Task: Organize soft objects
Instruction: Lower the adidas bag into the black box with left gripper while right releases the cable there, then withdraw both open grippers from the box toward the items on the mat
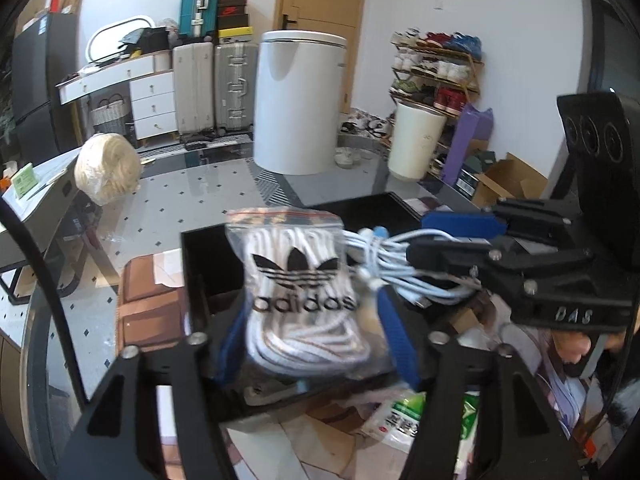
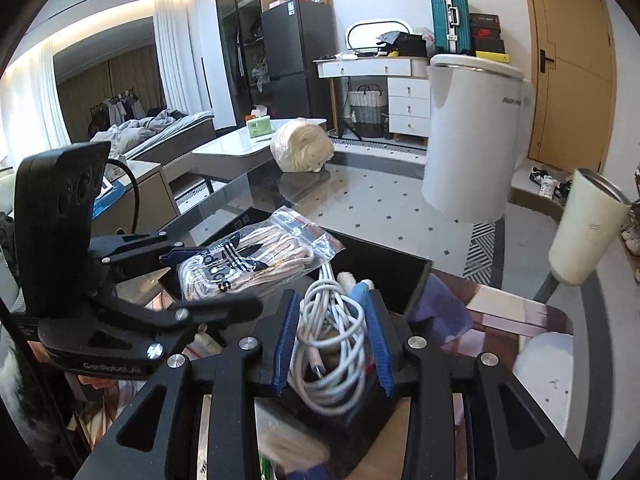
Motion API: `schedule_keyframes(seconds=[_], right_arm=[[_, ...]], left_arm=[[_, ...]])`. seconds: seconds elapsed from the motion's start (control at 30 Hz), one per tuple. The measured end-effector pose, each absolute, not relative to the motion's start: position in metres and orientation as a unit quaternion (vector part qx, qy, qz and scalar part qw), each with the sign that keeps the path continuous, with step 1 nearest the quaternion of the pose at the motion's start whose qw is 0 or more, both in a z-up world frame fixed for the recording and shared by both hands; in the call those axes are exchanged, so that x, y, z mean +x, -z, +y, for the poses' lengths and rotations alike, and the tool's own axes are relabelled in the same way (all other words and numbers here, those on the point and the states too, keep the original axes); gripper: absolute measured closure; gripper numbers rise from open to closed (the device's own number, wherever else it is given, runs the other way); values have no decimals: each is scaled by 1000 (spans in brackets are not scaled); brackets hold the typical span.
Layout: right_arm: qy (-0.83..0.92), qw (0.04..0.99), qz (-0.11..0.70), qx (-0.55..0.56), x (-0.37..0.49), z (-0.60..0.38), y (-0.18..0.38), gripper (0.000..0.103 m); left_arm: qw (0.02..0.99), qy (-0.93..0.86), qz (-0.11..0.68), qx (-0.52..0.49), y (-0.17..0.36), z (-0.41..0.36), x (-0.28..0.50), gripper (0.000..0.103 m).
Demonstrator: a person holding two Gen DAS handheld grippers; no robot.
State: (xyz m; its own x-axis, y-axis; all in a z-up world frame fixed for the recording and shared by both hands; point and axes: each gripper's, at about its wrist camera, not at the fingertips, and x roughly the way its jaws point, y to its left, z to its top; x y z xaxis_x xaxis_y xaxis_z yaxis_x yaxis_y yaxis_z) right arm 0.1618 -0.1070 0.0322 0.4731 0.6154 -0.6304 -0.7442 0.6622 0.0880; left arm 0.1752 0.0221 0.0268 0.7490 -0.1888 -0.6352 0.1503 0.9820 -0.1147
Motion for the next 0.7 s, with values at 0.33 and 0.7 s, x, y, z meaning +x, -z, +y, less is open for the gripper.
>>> schedule_keyframes(seconds=[0.33, 0.7], right_arm=[[-391, 864, 307, -83, 142, -133, -41, 54], [-388, 872, 292, -61, 101, -148, -43, 12]], left_arm=[[941, 91, 323, -48, -36, 36, 147, 20], [954, 35, 289, -72, -43, 50, 104, 0]])
